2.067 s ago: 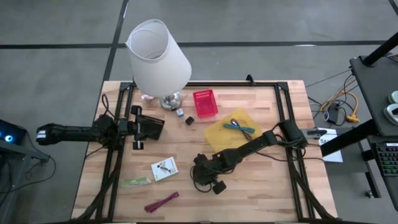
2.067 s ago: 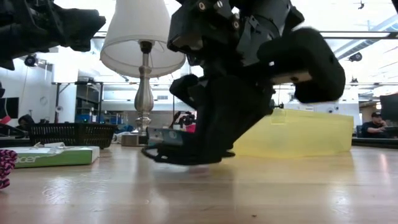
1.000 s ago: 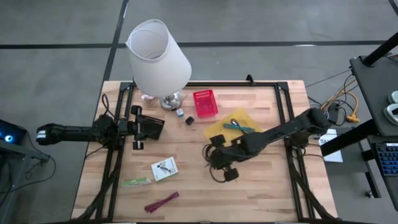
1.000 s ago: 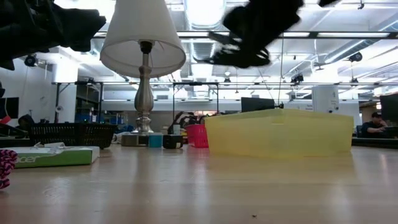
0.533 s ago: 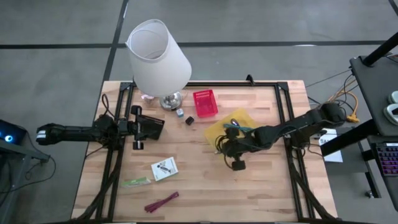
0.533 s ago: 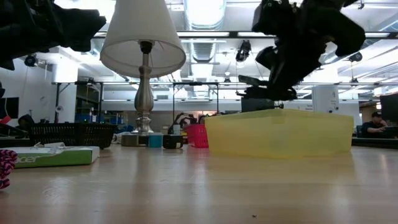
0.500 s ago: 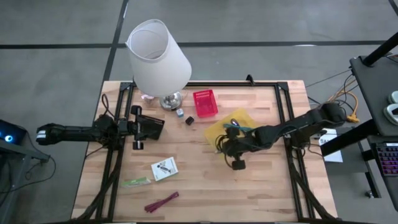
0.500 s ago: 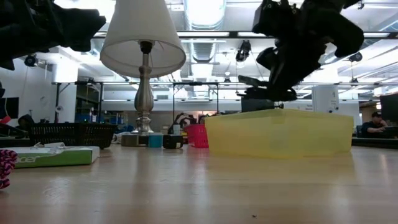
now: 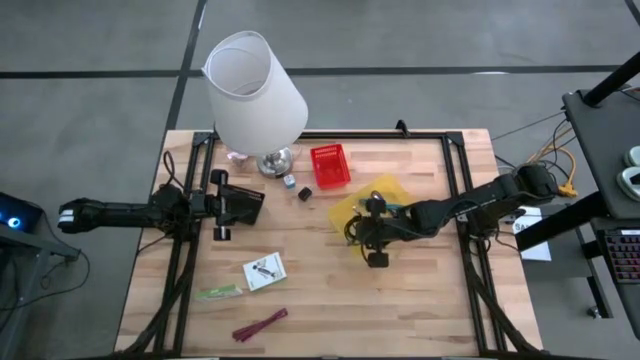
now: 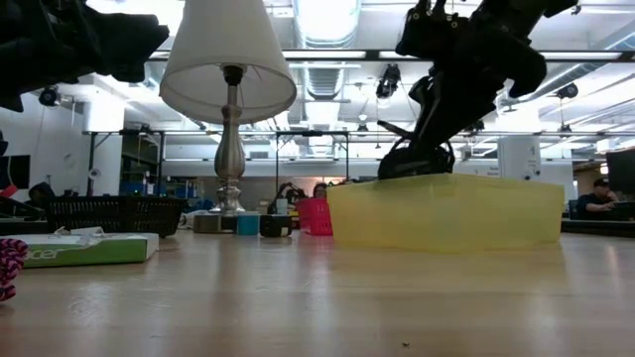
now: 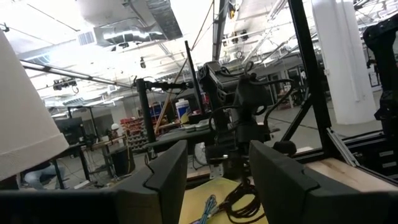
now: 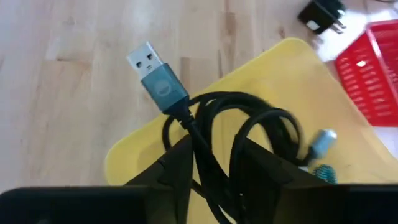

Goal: Pick and place items into bin
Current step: Put the black charger cable into the yellow bin, then put the red charger cable into the yellow bin

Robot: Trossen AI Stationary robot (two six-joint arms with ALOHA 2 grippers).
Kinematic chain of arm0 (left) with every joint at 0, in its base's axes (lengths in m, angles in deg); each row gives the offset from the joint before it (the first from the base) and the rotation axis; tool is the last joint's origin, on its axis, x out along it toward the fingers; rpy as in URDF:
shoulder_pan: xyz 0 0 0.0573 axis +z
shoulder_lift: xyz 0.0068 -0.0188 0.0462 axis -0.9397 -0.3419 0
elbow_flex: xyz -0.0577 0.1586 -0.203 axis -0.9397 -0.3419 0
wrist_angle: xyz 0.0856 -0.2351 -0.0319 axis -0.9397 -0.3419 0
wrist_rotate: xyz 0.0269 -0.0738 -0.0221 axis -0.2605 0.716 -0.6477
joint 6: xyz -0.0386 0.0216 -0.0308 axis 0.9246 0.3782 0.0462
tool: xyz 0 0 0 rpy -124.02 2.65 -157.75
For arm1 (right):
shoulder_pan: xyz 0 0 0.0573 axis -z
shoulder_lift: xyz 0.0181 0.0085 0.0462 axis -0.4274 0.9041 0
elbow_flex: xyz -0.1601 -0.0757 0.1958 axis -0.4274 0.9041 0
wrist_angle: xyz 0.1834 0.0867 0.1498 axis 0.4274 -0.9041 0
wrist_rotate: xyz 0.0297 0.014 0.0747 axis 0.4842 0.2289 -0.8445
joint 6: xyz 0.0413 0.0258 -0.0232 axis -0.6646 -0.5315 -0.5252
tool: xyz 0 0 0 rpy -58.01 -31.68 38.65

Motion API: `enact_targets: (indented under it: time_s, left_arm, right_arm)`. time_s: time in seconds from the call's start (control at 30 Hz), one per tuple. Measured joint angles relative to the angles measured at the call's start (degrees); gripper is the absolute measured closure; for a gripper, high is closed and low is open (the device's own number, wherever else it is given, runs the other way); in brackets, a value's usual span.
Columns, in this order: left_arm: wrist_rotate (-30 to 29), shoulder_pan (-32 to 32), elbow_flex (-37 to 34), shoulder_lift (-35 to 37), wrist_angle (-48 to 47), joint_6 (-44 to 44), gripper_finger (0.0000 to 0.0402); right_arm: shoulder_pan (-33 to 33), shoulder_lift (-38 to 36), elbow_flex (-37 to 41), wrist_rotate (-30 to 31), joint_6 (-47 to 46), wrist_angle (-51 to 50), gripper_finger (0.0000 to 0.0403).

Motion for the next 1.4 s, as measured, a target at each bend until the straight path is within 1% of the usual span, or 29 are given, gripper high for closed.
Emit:
enact_targets:
  time_s: [0.07, 0.23, 0.33, 0.43, 0.6, 0.7, 0.8, 0.93, 1.07, 1.17, 1.27, 1.4]
  left_arm:
    - [-0.01, 0.01, 0.01, -0.06, -0.02, 0.00, 0.0245]
    - [0.00, 0.01, 0.02, -0.04, -0.02, 0.00, 0.0245]
    - [0.00, 0.00, 0.00, -0.04, -0.02, 0.00, 0.0245]
    - [0.00, 0.00, 0.01, -0.04, -0.02, 0.00, 0.0245]
    - [0.00, 0.01, 0.02, -0.04, -0.02, 0.00, 0.0245]
    - [0.00, 0.00, 0.02, -0.04, -0.02, 0.00, 0.0245]
    - [0.00, 0.01, 0.02, -0.05, -0.02, 0.00, 0.0245]
    - [-0.02, 0.01, 0.02, -0.07, -0.02, 0.00, 0.0245]
    - [0.00, 0.01, 0.02, -0.04, -0.02, 0.00, 0.0245]
    - [-0.01, 0.01, 0.02, -0.09, -0.02, 0.00, 0.0245]
    - [-0.01, 0.00, 0.02, -0.08, -0.02, 0.00, 0.0245]
    - [0.00, 0.01, 0.02, -0.09, -0.02, 0.09, 0.0245]
  right_arm:
    - [0.06, 0.00, 0.00, 0.92, -0.83, 0.00, 0.0284]
    - [0.15, 0.00, 0.00, 0.94, -1.82, -0.17, 0.0240]
    - [0.15, 0.00, 0.00, 0.93, -3.95, -0.17, 0.0215]
    - [0.15, -0.02, 0.00, 0.93, -4.79, -0.17, 0.0195]
    - [-0.25, -0.02, 0.37, 0.85, -4.78, 1.34, 0.0188]
    - [-0.81, -0.03, 1.42, 0.62, -1.54, 6.34, 0.0193]
    - [-0.92, -0.52, 2.88, -0.89, 2.08, 13.08, 0.0200]
    - [-0.85, -2.08, 7.41, -5.25, 7.50, 25.27, 0.0210]
    - [-0.87, -5.23, 14.76, -7.51, 12.57, 39.65, 0.0219]
    - [-0.83, -8.02, 21.35, -9.63, 16.61, 52.68, 0.0225]
    - [-0.90, -10.91, 27.40, -10.07, 20.87, 65.92, 0.0229]
    - [-0.83, -14.21, 33.67, -9.95, 26.34, 78.69, 0.0232]
